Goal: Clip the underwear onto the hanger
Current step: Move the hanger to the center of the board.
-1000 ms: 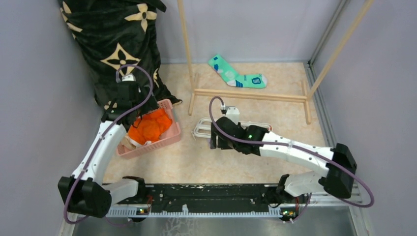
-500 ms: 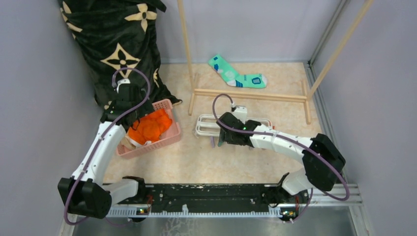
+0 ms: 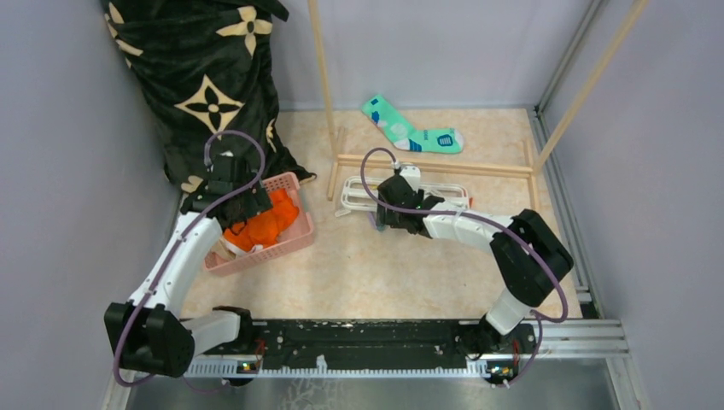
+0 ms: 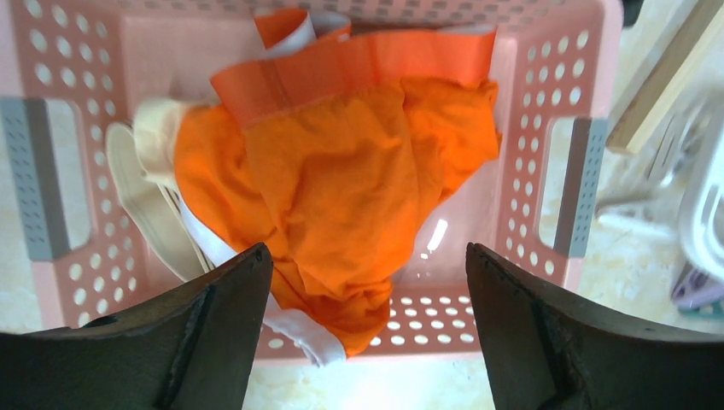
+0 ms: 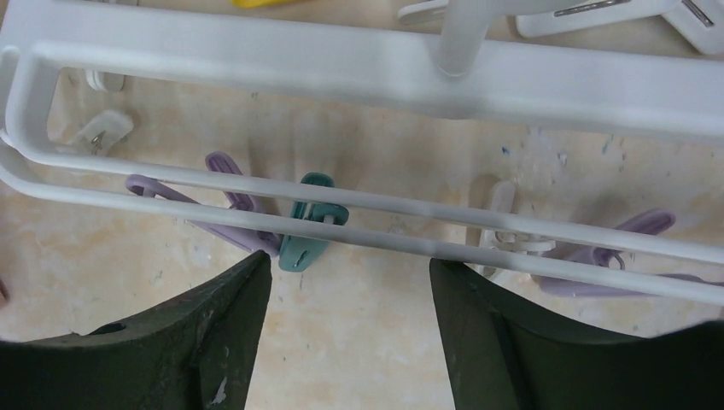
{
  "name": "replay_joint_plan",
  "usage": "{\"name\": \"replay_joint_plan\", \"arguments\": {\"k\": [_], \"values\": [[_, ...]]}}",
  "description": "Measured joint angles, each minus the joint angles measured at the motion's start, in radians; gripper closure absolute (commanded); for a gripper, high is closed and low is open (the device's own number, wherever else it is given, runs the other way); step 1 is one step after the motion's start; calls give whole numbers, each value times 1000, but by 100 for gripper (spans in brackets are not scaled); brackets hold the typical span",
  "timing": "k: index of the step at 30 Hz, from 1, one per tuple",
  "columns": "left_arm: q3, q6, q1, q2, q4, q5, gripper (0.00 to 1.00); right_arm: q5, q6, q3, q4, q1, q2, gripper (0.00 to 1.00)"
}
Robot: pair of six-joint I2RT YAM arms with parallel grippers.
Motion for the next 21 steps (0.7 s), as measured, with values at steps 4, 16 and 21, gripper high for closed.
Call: {"name": "replay_joint_plan", "arguments": {"k": [4,16,21], "values": [[-61,-44,0,-43,-26,55,10,-50,-78,0,92,-37,21,29],[-166,-161,0,-88,-92,152,24,-146,-192,2,229,-45,-40,29],[-170,-193,-8,-72,-103,128,27,-168,-176,-43,255,-45,-105,29]]}}
